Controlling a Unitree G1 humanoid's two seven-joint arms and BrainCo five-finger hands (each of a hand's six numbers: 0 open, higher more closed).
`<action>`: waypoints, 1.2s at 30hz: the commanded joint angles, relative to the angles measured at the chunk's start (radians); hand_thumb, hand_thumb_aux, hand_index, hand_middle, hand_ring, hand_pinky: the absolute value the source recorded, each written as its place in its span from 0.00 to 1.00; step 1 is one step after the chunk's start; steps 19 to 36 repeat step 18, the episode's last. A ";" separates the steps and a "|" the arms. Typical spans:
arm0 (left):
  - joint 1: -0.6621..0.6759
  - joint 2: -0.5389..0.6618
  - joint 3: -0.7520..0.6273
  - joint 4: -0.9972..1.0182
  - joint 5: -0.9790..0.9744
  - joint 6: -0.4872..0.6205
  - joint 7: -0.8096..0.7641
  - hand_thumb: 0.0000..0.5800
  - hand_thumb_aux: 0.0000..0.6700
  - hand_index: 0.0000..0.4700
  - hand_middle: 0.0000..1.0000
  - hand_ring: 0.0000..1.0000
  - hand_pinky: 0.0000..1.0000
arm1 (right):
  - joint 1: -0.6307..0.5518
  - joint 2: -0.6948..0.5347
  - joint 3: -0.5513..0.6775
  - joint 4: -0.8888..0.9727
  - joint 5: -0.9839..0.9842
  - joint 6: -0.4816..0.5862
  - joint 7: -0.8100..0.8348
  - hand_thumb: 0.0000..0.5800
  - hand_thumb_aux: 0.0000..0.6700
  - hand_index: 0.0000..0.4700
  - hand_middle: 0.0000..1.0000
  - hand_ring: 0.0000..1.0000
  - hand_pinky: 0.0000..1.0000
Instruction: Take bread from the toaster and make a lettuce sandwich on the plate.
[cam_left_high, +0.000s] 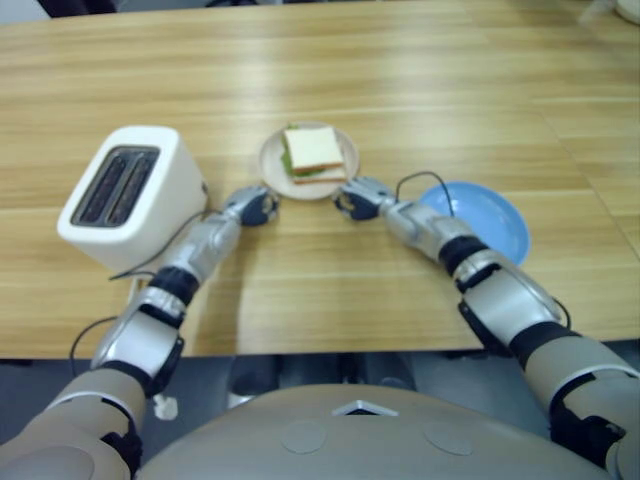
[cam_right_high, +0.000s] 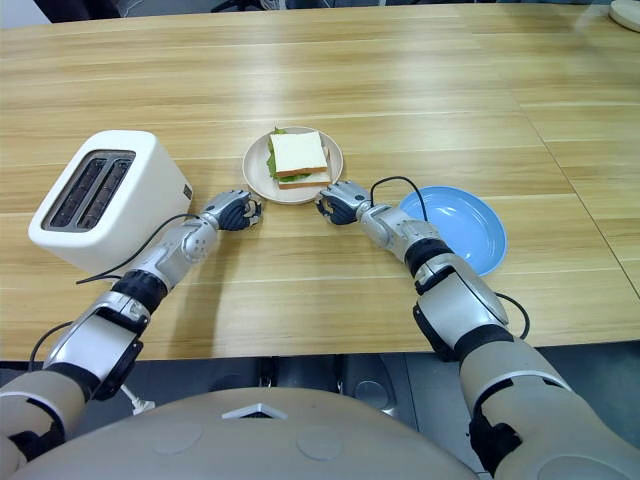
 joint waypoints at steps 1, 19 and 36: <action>0.138 0.045 0.045 -0.195 -0.073 -0.041 -0.022 1.00 1.00 0.98 1.00 1.00 1.00 | 0.104 -0.050 -0.071 -0.130 0.131 -0.141 0.015 1.00 1.00 0.98 1.00 1.00 1.00; 0.599 -0.066 0.305 -0.676 -0.642 -0.363 -0.069 0.00 0.00 0.00 0.00 0.00 0.00 | 0.689 0.051 -0.319 -0.710 0.913 -0.297 0.381 0.00 0.00 0.00 0.00 0.00 0.00; 0.599 -0.066 0.305 -0.676 -0.642 -0.363 -0.069 0.00 0.00 0.00 0.00 0.00 0.00 | 0.689 0.051 -0.319 -0.710 0.913 -0.297 0.381 0.00 0.00 0.00 0.00 0.00 0.00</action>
